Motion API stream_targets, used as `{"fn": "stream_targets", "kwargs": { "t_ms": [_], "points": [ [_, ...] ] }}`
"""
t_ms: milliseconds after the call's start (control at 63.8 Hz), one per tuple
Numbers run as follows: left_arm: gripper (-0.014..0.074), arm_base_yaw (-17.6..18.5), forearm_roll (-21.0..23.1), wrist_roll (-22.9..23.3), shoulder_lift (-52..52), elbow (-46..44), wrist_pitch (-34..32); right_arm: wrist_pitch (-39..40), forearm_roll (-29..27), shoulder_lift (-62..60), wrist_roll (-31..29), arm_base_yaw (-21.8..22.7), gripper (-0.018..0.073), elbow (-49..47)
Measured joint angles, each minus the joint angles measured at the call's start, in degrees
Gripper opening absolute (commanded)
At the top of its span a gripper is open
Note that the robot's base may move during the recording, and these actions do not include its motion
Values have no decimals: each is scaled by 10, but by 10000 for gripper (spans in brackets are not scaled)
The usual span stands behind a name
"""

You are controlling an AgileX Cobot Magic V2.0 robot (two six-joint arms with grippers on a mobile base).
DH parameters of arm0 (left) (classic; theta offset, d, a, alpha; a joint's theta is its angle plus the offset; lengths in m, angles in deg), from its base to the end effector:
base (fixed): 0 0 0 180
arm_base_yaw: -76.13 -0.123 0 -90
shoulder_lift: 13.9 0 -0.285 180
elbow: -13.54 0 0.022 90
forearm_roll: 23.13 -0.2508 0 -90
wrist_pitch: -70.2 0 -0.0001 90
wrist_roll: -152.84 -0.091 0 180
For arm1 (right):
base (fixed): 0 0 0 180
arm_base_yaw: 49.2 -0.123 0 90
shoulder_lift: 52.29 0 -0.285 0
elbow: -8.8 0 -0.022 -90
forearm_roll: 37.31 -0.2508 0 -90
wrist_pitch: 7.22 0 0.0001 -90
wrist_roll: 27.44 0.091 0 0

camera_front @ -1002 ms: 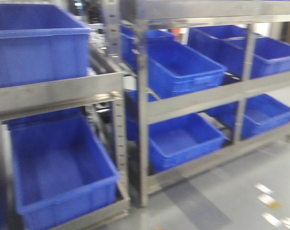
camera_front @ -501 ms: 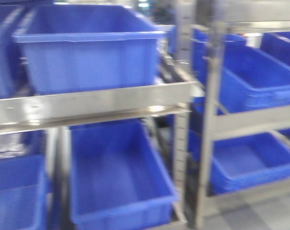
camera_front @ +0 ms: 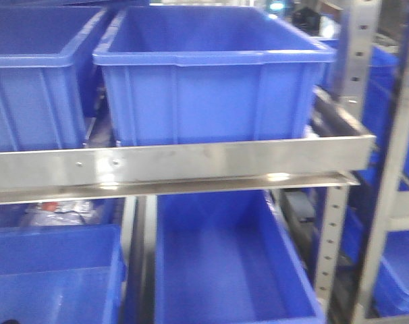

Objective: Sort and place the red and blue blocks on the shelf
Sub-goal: 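Turn and drive up to the shelf of blue bins, then extend the right gripper with the red cube over a blue bin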

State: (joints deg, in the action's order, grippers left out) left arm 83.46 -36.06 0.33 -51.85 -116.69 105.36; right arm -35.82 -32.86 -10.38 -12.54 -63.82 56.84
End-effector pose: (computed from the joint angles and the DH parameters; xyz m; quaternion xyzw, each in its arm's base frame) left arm 0.1020 -0.0013 0.2821 -0.1037 0.8680 -0.0458 0.4835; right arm 0.1156 0.0267 0.2921 -0.0177 0.8590 0.0978 0.5022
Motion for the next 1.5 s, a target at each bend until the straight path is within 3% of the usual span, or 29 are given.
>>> {"fn": "stream_targets", "kwargs": {
  "t_ms": [1504],
  "points": [
    [125, 0, 0, 0, 0, 0, 0, 0, 0, 0, 0, 0, 50, 0]
  ]
}}
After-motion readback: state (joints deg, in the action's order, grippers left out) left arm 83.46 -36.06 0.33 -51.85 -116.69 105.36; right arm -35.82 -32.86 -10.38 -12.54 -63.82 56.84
